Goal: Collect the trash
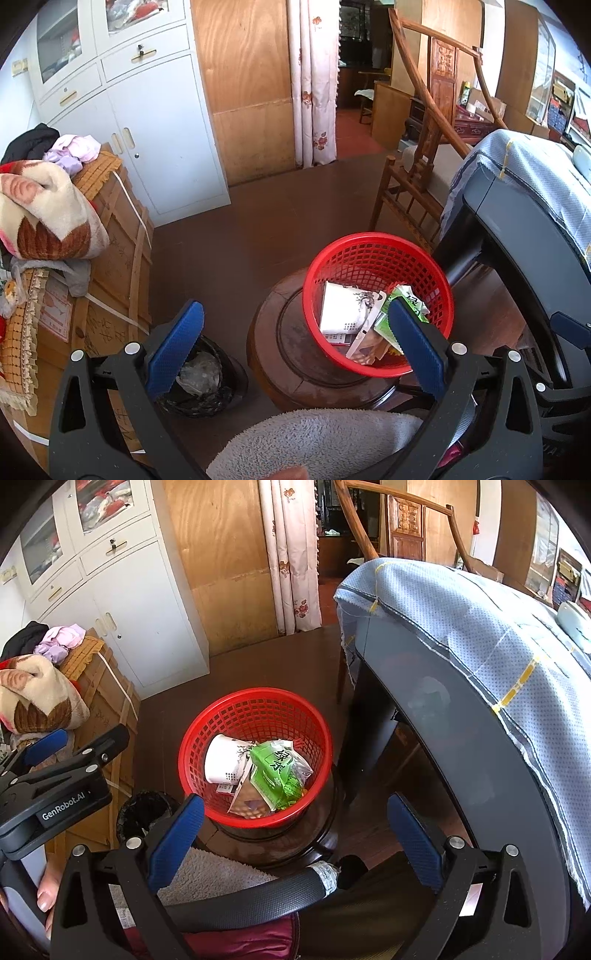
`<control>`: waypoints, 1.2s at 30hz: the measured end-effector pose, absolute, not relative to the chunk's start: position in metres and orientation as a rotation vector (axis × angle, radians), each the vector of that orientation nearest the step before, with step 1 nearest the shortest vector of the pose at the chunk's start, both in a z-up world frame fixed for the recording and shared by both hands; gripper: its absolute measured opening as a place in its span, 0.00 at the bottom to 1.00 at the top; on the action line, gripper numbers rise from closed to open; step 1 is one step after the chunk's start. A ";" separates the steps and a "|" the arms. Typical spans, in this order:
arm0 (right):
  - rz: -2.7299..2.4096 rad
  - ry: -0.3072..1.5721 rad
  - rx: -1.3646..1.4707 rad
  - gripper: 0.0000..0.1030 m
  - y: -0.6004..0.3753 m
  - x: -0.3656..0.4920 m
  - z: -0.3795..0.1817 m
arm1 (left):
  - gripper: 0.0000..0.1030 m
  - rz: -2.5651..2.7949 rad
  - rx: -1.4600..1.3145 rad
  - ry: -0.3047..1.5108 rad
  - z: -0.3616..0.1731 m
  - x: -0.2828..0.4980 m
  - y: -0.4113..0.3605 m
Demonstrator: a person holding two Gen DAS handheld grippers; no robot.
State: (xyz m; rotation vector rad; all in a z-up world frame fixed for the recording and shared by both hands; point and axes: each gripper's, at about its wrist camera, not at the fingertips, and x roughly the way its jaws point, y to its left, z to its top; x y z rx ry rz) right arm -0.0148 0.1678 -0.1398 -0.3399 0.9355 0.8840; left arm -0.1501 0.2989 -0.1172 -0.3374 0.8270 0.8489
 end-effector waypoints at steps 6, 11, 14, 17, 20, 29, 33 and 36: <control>0.884 0.934 -0.338 0.94 0.167 -0.015 -0.140 | 0.93 0.846 -0.323 0.812 -0.115 -0.150 0.295; 0.884 0.932 -0.337 0.94 0.167 -0.016 -0.139 | 0.93 0.841 -0.314 0.802 -0.113 -0.151 0.295; 0.884 0.931 -0.336 0.94 0.167 -0.016 -0.139 | 0.93 0.837 -0.316 0.806 -0.113 -0.150 0.295; 0.885 0.930 -0.335 0.94 0.166 -0.016 -0.138 | 0.93 0.838 -0.314 0.805 -0.114 -0.150 0.295; 0.885 0.931 -0.334 0.94 0.166 -0.016 -0.138 | 0.93 0.834 -0.317 0.809 -0.114 -0.150 0.296; 0.887 0.931 -0.334 0.94 0.166 -0.016 -0.138 | 0.93 0.830 -0.318 0.811 -0.114 -0.149 0.297; 0.887 0.932 -0.333 0.94 0.166 -0.016 -0.138 | 0.93 0.827 -0.318 0.814 -0.115 -0.149 0.296; 0.887 0.932 -0.333 0.94 0.166 -0.016 -0.138 | 0.93 0.827 -0.319 0.812 -0.115 -0.149 0.296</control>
